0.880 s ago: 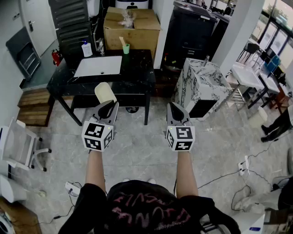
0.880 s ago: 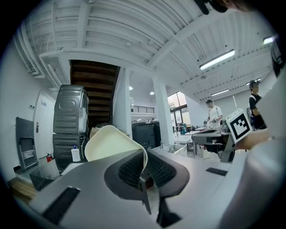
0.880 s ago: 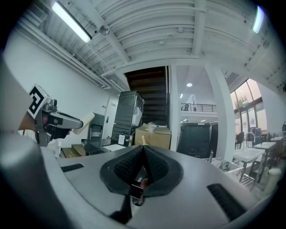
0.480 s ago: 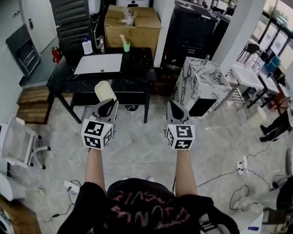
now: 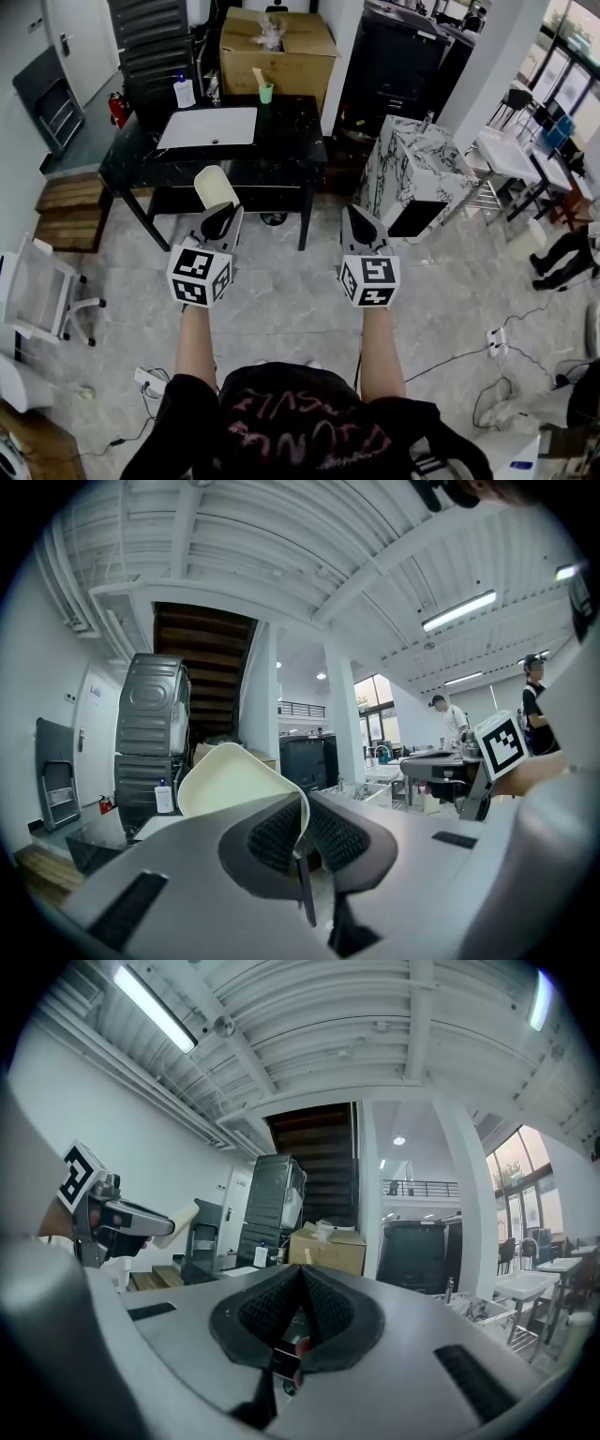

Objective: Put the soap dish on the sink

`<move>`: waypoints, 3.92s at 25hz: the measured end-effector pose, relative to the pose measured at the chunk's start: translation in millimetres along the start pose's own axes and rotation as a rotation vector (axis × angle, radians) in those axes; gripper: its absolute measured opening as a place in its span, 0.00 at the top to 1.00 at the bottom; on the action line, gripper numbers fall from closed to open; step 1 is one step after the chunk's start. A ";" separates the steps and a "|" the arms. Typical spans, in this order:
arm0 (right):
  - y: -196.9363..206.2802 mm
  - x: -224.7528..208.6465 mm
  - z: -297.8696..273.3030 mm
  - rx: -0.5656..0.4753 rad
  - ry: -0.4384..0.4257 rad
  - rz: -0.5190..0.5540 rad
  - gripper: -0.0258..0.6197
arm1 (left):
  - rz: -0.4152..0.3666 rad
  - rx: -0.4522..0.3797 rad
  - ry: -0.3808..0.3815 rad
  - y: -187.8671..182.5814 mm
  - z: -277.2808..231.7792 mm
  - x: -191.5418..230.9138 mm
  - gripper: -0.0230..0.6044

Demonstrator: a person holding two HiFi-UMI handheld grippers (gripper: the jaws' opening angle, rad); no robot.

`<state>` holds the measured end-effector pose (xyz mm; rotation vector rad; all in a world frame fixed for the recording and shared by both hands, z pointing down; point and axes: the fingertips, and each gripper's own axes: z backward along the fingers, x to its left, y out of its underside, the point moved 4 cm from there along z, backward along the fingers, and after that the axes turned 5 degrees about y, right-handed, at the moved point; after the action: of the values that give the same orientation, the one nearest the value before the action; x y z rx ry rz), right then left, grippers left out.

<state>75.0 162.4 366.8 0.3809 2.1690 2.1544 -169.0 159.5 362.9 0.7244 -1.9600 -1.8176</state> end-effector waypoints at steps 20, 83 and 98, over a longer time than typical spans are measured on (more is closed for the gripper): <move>17.5 34.8 -39.4 0.013 0.027 0.005 0.94 | -0.001 0.014 0.044 29.6 -4.4 47.6 0.91; 64.0 -165.2 -486.5 0.058 -0.031 -0.057 0.94 | 0.007 0.168 0.042 35.4 -452.9 228.9 0.91; 40.4 -165.3 -542.9 0.022 -0.021 -0.047 0.94 | -0.010 0.117 0.055 14.6 -501.8 273.7 0.91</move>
<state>123.2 -403.7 396.7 0.3487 2.1702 2.0948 -94.1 -405.6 407.0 0.8128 -2.0433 -1.6819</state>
